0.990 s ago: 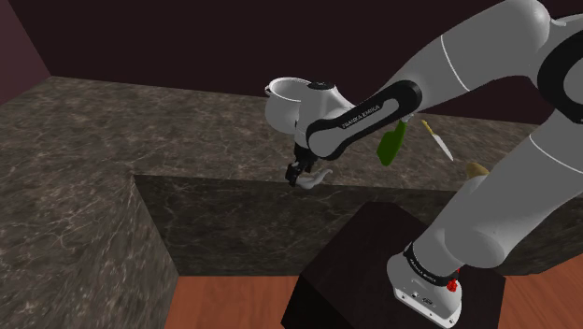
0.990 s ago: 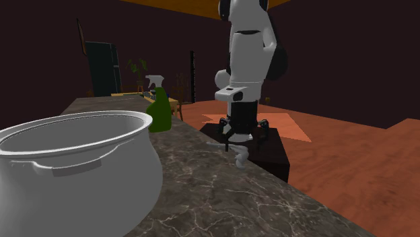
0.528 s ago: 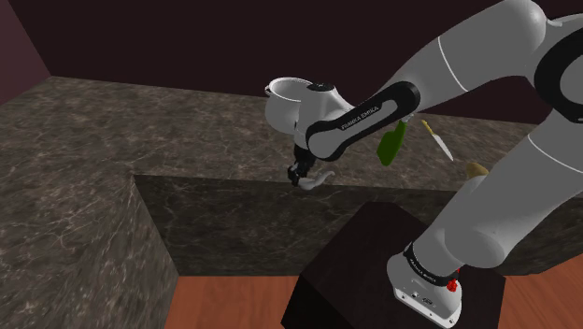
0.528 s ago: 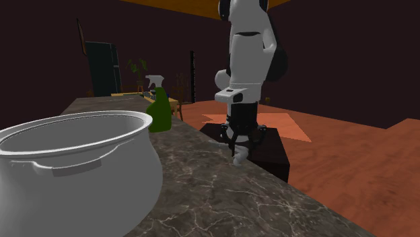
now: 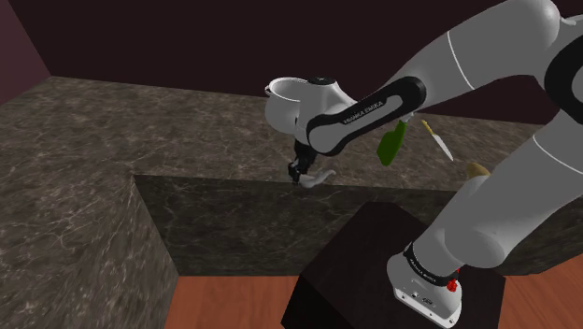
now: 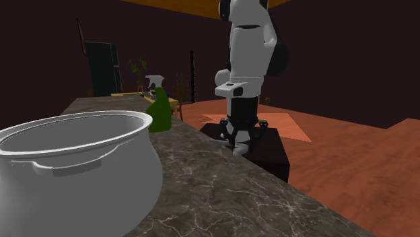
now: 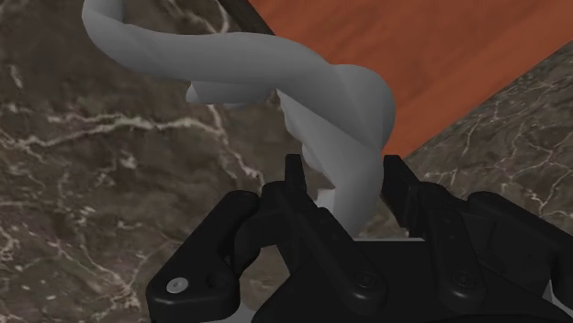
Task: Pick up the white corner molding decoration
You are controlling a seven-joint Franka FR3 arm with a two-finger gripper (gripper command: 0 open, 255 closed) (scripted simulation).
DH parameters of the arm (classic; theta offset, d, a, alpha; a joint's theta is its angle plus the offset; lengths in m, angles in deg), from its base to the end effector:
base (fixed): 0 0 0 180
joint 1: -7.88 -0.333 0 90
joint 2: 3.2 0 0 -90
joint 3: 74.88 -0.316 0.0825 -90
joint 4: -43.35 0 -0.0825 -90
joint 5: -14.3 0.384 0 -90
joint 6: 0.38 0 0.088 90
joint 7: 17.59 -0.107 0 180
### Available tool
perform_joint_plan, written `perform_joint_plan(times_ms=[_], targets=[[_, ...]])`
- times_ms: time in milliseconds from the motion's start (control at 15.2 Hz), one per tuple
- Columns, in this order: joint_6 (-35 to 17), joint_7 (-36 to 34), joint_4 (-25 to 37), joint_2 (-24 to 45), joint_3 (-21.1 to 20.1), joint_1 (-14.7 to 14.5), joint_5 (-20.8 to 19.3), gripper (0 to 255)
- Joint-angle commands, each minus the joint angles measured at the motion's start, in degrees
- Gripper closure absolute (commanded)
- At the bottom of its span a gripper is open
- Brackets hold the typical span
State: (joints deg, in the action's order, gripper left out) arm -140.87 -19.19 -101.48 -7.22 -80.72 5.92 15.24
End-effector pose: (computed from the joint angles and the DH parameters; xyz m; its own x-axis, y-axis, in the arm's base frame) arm 0.4500 0.0613 0.3009 0.9954 0.0951 -0.0060 0.0951 -0.9955 -0.0031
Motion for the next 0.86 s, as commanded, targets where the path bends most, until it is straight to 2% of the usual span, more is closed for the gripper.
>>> perform_joint_plan(times_ms=[0, 660, 792], targets=[[1.76, 0.11, 0.32, -1.42, 0.01, -0.04, 0.19, 255], [10.31, 0.52, 3.28, -7.03, 0.19, -0.12, 0.72, 255], [10.44, 0.53, 3.34, -7.11, 0.20, -0.12, 0.73, 255]])
